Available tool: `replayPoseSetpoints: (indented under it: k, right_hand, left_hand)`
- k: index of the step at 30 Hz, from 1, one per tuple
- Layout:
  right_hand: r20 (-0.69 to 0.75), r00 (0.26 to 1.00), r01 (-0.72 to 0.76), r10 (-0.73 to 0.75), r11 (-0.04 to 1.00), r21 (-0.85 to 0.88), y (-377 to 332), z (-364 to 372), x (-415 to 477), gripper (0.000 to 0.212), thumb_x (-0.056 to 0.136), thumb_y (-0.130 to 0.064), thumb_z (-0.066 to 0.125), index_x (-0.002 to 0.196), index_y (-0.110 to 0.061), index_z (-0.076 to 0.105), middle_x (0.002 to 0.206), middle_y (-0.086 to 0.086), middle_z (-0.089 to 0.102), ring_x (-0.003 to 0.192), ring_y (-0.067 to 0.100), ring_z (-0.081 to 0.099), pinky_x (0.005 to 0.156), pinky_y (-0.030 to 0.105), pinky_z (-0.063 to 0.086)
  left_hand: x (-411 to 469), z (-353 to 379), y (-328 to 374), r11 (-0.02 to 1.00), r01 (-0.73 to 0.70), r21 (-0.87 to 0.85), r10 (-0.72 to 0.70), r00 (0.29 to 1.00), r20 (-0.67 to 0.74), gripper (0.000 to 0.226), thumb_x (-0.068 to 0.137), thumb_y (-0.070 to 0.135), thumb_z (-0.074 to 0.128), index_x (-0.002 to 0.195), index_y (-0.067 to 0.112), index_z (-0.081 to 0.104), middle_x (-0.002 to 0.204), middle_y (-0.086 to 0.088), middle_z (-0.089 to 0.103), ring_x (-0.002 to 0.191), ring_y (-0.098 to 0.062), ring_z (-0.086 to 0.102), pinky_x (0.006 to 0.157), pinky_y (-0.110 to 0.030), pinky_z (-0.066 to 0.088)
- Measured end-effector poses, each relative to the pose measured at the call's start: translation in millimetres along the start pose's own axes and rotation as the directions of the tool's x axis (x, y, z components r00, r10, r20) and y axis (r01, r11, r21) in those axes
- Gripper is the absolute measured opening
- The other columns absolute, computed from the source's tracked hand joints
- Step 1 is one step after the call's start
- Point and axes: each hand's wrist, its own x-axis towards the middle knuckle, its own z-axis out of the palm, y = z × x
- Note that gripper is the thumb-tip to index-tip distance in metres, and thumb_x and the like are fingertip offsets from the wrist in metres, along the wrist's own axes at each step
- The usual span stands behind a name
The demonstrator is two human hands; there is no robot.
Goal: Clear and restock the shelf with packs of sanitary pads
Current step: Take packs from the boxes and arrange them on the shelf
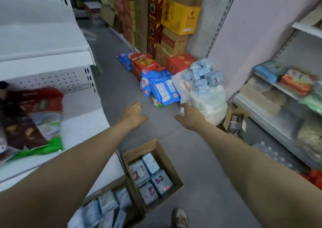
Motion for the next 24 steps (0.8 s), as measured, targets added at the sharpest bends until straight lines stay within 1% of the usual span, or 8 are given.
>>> replayPoseSetpoints:
  k: [5, 7, 10, 13, 16, 18, 21, 24]
  right_hand:
    - [0.217, 0.973, 0.073, -0.076, 0.997, 0.022, 58.7, 39.6, 68.7, 0.058, 0.099, -0.037, 0.059, 0.147, -0.012, 0.039, 0.140, 0.017, 0.055, 0.130, 0.030, 0.052, 0.103, 0.032, 0.039]
    - [0.312, 0.948, 0.061, -0.071, 0.997, 0.042, 82.5, 63.3, 88.6, 0.054, 0.101, -0.034, 0.056, 0.146, -0.009, 0.040, 0.140, 0.017, 0.055, 0.128, 0.031, 0.053, 0.098, 0.030, 0.038]
    - [0.444, 0.895, 0.052, -0.049, 0.999, 0.005, 115.2, 113.3, 112.0, 0.059, 0.104, -0.037, 0.050, 0.149, -0.002, 0.036, 0.150, 0.016, 0.047, 0.137, 0.031, 0.046, 0.107, 0.029, 0.032]
    - [0.565, 0.825, -0.030, 0.018, 0.999, 0.011, 143.6, 162.0, 121.7, 0.052, 0.105, -0.035, 0.047, 0.145, -0.002, 0.043, 0.146, 0.015, 0.051, 0.133, 0.032, 0.049, 0.103, 0.031, 0.038]
    - [0.643, 0.760, -0.185, 0.099, 0.980, 0.067, 176.2, 224.0, 131.4, 0.041, 0.105, -0.031, 0.049, 0.139, -0.009, 0.050, 0.127, 0.005, 0.058, 0.126, 0.026, 0.056, 0.087, 0.024, 0.041]
    - [0.675, 0.729, -0.227, 0.115, 0.971, 0.080, 194.4, 273.2, 140.3, 0.044, 0.103, -0.039, 0.053, 0.135, -0.010, 0.054, 0.122, 0.000, 0.060, 0.118, 0.021, 0.060, 0.086, 0.024, 0.043]
    - [0.691, 0.708, -0.303, 0.147, 0.947, 0.109, 221.8, 352.6, 159.3, 0.052, 0.098, -0.052, 0.054, 0.135, -0.016, 0.057, 0.129, 0.002, 0.066, 0.110, 0.017, 0.064, 0.090, 0.026, 0.048]
    - [0.691, 0.711, -0.334, 0.128, 0.927, 0.172, 243.7, 427.8, 182.4, 0.049, 0.093, -0.059, 0.059, 0.124, -0.021, 0.065, 0.118, 0.000, 0.071, 0.104, 0.016, 0.067, 0.098, 0.035, 0.053]
  left_hand:
    - [23.1, 74.0, -8.3, 0.973, 0.219, -0.072, -0.214, 0.974, 0.077, 0.043, 0.092, 0.039, 0.068, 0.119, 0.006, 0.066, 0.119, -0.011, 0.067, 0.111, -0.030, 0.062, 0.089, -0.038, 0.051]
    - [23.9, 104.9, -15.8, 0.948, 0.301, -0.101, -0.291, 0.951, 0.107, 0.025, 0.092, 0.034, 0.067, 0.099, 0.010, 0.062, 0.100, -0.003, 0.063, 0.099, -0.024, 0.062, 0.074, -0.031, 0.045]
    - [21.3, 155.0, -35.8, 0.879, 0.461, -0.121, -0.442, 0.884, 0.153, 0.021, 0.094, 0.030, 0.065, 0.103, 0.014, 0.055, 0.101, -0.006, 0.058, 0.095, -0.024, 0.056, 0.074, -0.028, 0.037]
    - [17.8, 210.2, -67.4, 0.807, 0.586, -0.078, -0.559, 0.800, 0.219, 0.037, 0.095, 0.037, 0.064, 0.115, 0.006, 0.057, 0.115, -0.014, 0.065, 0.105, -0.030, 0.061, 0.072, -0.029, 0.038]
    - [20.8, 270.0, -102.9, 0.727, 0.675, -0.122, -0.632, 0.728, 0.265, 0.030, 0.095, 0.041, 0.062, 0.085, 0.014, 0.054, 0.095, -0.010, 0.067, 0.087, -0.027, 0.061, 0.062, -0.031, 0.037]
    - [27.0, 310.8, -123.3, 0.647, 0.736, -0.202, -0.676, 0.675, 0.295, 0.028, 0.096, 0.040, 0.062, 0.086, 0.014, 0.058, 0.089, -0.004, 0.064, 0.087, -0.024, 0.060, 0.066, -0.032, 0.041]
    - [40.6, 380.3, -163.6, 0.506, 0.810, -0.297, -0.748, 0.584, 0.317, 0.036, 0.093, 0.046, 0.064, 0.101, 0.012, 0.066, 0.098, -0.006, 0.069, 0.093, -0.025, 0.064, 0.075, -0.034, 0.049]
    - [59.6, 446.2, -202.4, 0.389, 0.845, -0.367, -0.777, 0.515, 0.362, 0.032, 0.095, 0.046, 0.062, 0.087, 0.016, 0.065, 0.086, -0.003, 0.067, 0.091, -0.028, 0.064, 0.083, -0.035, 0.052]
